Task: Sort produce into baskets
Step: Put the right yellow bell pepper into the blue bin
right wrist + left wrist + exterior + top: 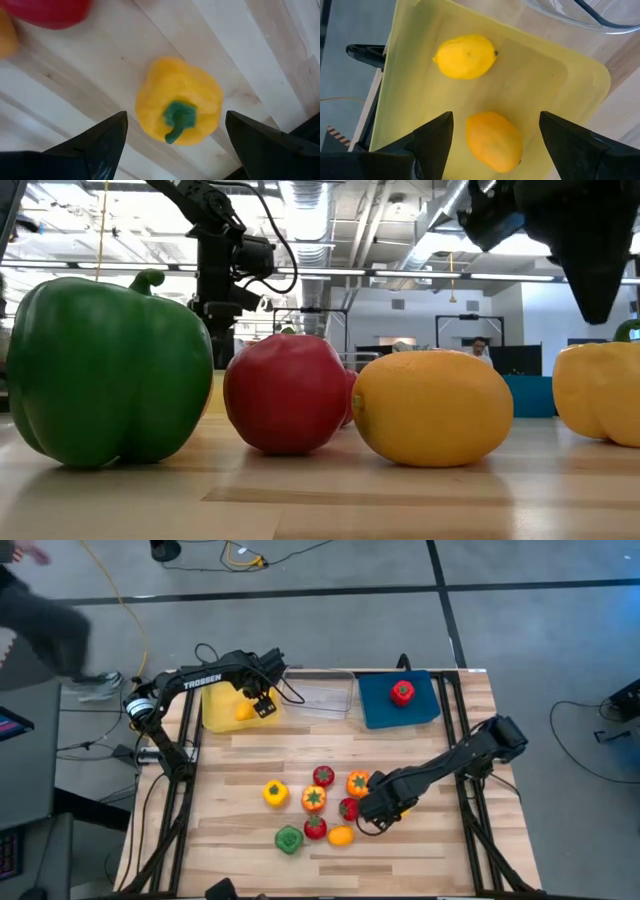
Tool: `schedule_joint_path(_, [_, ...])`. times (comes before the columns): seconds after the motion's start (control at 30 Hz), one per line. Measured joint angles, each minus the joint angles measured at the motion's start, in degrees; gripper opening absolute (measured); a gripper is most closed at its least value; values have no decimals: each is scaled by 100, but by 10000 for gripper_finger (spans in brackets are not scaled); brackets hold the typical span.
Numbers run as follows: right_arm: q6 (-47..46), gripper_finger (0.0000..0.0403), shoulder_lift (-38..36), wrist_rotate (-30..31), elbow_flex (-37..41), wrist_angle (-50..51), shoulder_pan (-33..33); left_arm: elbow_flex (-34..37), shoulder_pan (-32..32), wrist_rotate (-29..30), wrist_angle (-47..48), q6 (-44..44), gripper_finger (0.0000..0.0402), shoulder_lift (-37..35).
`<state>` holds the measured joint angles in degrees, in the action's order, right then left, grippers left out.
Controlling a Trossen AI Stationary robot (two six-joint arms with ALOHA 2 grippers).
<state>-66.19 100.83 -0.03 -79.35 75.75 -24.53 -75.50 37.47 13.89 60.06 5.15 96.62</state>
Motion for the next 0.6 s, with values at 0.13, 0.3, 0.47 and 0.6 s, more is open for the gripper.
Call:
schedule_joint_path(0.13, [-44, 362, 205, -1, 0, 65, -21, 0, -1, -3, -10, 0, 284, 2])
schedule_joint_path(0.3, [-46, 362, 354, -1, 0, 96, -18, 0, -2, 0, -16, 0, 284, 2])
schedule_joint_path(0.47, [-290, 362, 344, -1, 0, 216, -18, 0, -19, -8, -66, 0, 284, 2])
schedule_joint_path(0.6, [-299, 362, 342, -3, 0, 190, -61, 0, -43, -13, -85, 0, 284, 2])
